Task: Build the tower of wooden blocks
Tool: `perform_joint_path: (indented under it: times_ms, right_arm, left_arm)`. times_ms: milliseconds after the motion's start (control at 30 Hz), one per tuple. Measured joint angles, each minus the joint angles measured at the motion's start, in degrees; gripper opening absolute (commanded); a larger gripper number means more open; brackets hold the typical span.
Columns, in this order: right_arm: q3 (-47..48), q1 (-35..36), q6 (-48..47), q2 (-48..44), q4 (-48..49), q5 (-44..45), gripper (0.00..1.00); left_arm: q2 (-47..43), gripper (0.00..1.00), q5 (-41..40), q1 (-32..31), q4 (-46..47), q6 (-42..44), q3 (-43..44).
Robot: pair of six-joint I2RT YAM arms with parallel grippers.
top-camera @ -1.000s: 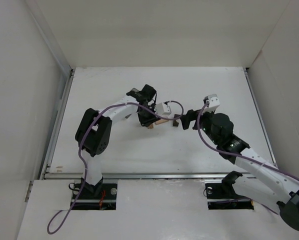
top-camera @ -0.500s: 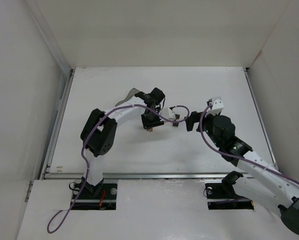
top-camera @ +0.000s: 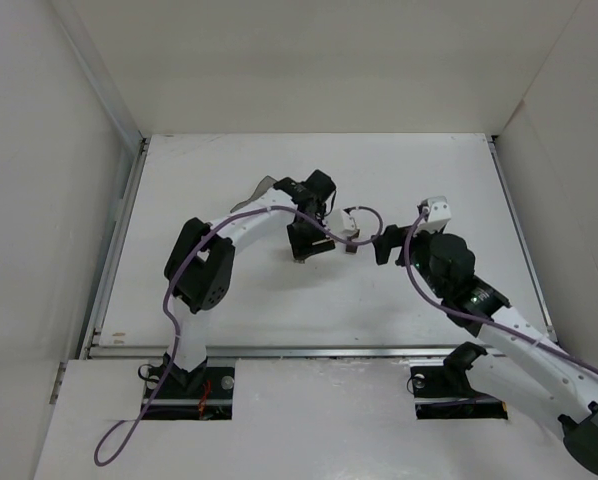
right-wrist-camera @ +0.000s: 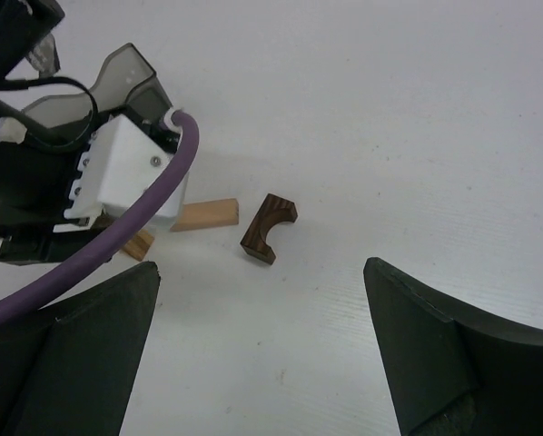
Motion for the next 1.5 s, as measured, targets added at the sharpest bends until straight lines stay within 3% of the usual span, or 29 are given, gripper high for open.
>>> perform_joint_path:
  times_ms: [233, 433, 500, 533, 633, 800, 900, 1000, 1133, 1500]
  right_arm:
    - [2.62, 0.00, 1.46, -0.33, -4.31, 3.87, 1.00]
    - [15.10, -0.31, 1.84, 6.80, -9.75, 6.99, 1.00]
    - [19.47, -0.33, 4.35, 10.78, -9.99, 7.61, 0.95]
    - [21.27, -0.33, 6.47, 12.87, -10.40, 7.91, 0.86]
    - [25.22, -0.33, 16.22, 19.67, -12.76, 8.98, 0.72]
    - [33.31, -0.07, 38.69, 35.47, -23.52, 9.86, 0.72]
    - [45.33, 0.87, 50.53, 48.41, -35.98, 10.10, 0.72]
    - [59.17, 2.16, 59.54, 60.61, -46.56, 9.20, 0.66]
    - [72.08, 3.17, 66.34, 72.87, -55.28, 5.25, 0.65]
    - [70.60, 3.41, 73.64, 78.84, -60.83, -0.92, 0.62]
  left_arm:
    - [-0.20, 0.65, 3.50, 0.50, -2.80, -1.73, 10.32]
    - [-4.87, 0.65, 5.66, 3.19, -4.55, -3.58, 10.14]
    - [-7.10, 0.65, 6.14, 5.25, -3.89, -5.44, 8.48]
    - [-8.22, 0.65, 6.36, 6.71, -3.13, -6.84, 7.48]
    - [-10.67, 0.65, 7.89, 13.29, 0.24, -11.74, 4.50]
    - [-15.02, 0.65, 7.80, 24.33, 7.45, -18.97, -2.43]
    - [-17.62, 0.65, 6.69, 25.55, 9.68, -21.24, -5.68]
    - [-19.39, 0.65, 6.51, 24.63, 11.85, -22.71, -8.37]
    - [-19.67, 0.65, 6.10, 23.87, 13.66, -24.33, -10.45]
    - [-19.76, 0.65, 5.55, 24.11, 15.85, -25.73, -12.72]
